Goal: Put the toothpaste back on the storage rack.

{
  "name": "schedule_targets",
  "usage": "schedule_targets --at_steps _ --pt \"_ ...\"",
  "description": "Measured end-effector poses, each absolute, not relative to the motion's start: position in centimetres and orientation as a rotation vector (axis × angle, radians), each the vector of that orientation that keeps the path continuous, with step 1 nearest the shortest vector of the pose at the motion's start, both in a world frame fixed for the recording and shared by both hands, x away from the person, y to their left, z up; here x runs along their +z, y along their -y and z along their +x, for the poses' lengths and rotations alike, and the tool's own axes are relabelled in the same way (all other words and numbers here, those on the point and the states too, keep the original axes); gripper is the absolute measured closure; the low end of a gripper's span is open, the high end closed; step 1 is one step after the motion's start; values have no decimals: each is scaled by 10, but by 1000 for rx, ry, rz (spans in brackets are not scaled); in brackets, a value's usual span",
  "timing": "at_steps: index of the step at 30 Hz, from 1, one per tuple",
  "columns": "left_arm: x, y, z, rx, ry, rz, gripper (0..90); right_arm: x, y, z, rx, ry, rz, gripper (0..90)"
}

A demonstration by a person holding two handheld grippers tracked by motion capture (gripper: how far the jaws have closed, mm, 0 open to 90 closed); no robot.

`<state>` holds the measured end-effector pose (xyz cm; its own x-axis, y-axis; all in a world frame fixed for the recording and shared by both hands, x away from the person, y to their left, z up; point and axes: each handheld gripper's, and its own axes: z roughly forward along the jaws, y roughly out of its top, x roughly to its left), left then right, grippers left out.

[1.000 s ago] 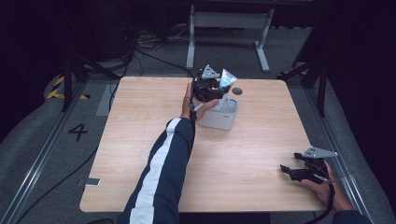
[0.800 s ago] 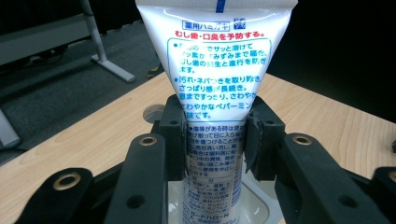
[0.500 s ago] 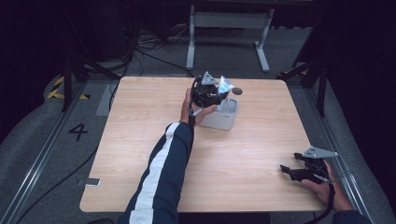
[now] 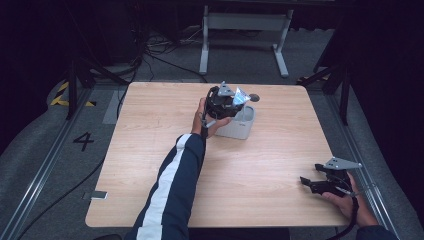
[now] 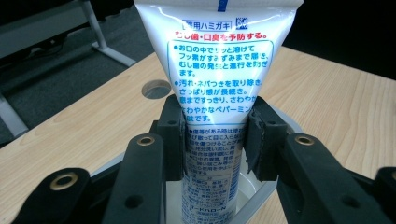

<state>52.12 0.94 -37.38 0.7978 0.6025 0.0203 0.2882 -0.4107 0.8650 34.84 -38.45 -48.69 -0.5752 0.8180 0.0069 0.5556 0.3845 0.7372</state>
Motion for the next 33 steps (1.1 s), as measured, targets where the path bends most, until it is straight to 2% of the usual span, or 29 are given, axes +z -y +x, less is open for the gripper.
schedule_targets --at_steps 19,20,22,25,29,33 --pt "-381 -9 523 438 -702 2147 601 -487 384 348 1009 -2286 1197 147" --pt "-382 -9 523 438 -708 2148 583 -487 384 348 1009 -2286 1197 147" --pt "-379 -15 522 402 -721 2049 634 -487 384 348 1010 -2286 1197 147" --pt "-372 -15 521 442 -746 2026 513 -487 384 348 1010 -2286 1198 147" --pt "-367 -15 516 478 -713 2048 493 -487 384 348 1009 -2286 1196 147" --pt "-365 -15 515 471 -727 2044 388 -487 384 348 1009 -2284 1198 146"
